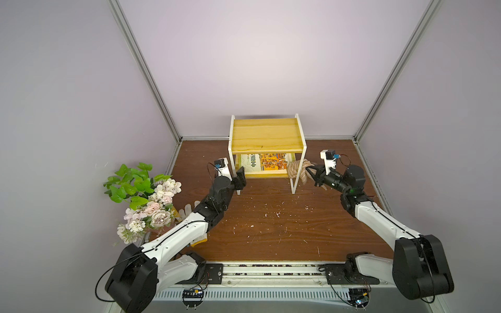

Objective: Wipe the bookshelf clean with a cloth
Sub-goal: Wipe the dust from the shelf.

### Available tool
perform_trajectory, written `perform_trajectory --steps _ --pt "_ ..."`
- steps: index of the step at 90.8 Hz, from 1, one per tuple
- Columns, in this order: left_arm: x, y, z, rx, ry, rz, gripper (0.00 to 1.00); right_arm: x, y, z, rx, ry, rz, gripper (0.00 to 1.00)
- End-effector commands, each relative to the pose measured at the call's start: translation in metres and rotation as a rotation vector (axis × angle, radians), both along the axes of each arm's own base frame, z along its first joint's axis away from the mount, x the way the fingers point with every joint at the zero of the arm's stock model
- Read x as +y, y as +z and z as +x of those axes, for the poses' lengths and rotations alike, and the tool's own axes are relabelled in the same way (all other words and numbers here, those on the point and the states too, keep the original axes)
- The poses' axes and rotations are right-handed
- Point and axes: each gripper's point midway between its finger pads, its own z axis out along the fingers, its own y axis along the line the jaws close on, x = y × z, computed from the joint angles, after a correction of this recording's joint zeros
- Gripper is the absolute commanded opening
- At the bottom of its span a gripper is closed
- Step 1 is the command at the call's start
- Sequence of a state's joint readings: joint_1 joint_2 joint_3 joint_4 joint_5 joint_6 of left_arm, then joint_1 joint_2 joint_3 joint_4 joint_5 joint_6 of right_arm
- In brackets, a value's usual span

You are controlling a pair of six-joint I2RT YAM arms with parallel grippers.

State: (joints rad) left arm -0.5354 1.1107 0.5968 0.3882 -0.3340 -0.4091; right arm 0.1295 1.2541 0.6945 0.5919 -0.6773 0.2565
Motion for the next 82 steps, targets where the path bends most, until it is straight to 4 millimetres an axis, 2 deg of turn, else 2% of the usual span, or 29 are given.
perform_trajectory --steps 1,5,8,22,28,35,41,50,55,59,63,67,82 --pt "-0.001 0.012 0.002 -0.023 -0.017 0.004 0.71 0.000 0.091 0.002 -0.260 -0.002 -0.002 0.00" --pt "-0.001 0.011 0.001 -0.019 -0.018 0.004 0.69 -0.001 0.090 0.006 -0.253 -0.019 -0.009 0.00" --pt "0.000 0.010 0.001 -0.018 -0.016 0.004 0.68 -0.003 0.079 0.008 -0.226 -0.035 -0.018 0.00" --pt "0.004 0.003 0.000 -0.007 0.004 0.011 0.66 -0.015 -0.018 0.009 -0.028 -0.109 -0.058 0.00" --pt "0.003 0.002 0.001 -0.002 0.000 0.009 0.66 -0.015 -0.037 0.013 0.028 -0.108 -0.075 0.00" --pt "0.000 0.001 0.000 0.004 -0.014 0.003 0.66 -0.014 -0.031 0.030 0.021 -0.118 -0.080 0.00" --pt "0.000 0.002 0.000 0.004 -0.017 0.000 0.66 -0.015 -0.005 0.055 -0.029 -0.142 -0.068 0.00" --pt "0.001 0.005 0.000 -0.003 -0.014 -0.003 0.66 -0.009 0.033 0.103 -0.070 -0.149 -0.028 0.00" --pt "0.001 0.006 -0.002 -0.005 -0.015 -0.008 0.66 -0.005 0.038 0.127 -0.030 -0.145 0.004 0.00" --pt "0.002 0.007 -0.003 -0.006 -0.012 -0.016 0.66 -0.002 0.033 0.136 0.026 -0.137 0.024 0.00" --pt "0.003 0.005 -0.005 -0.003 -0.012 -0.019 0.66 0.001 0.018 0.133 0.068 -0.120 0.037 0.00" --pt "0.004 0.004 -0.006 -0.002 -0.010 -0.023 0.66 0.002 0.002 0.119 0.078 -0.110 0.041 0.00" --pt "0.006 0.001 -0.006 0.003 -0.001 -0.004 0.67 -0.011 -0.035 0.050 0.098 -0.125 -0.055 0.00"
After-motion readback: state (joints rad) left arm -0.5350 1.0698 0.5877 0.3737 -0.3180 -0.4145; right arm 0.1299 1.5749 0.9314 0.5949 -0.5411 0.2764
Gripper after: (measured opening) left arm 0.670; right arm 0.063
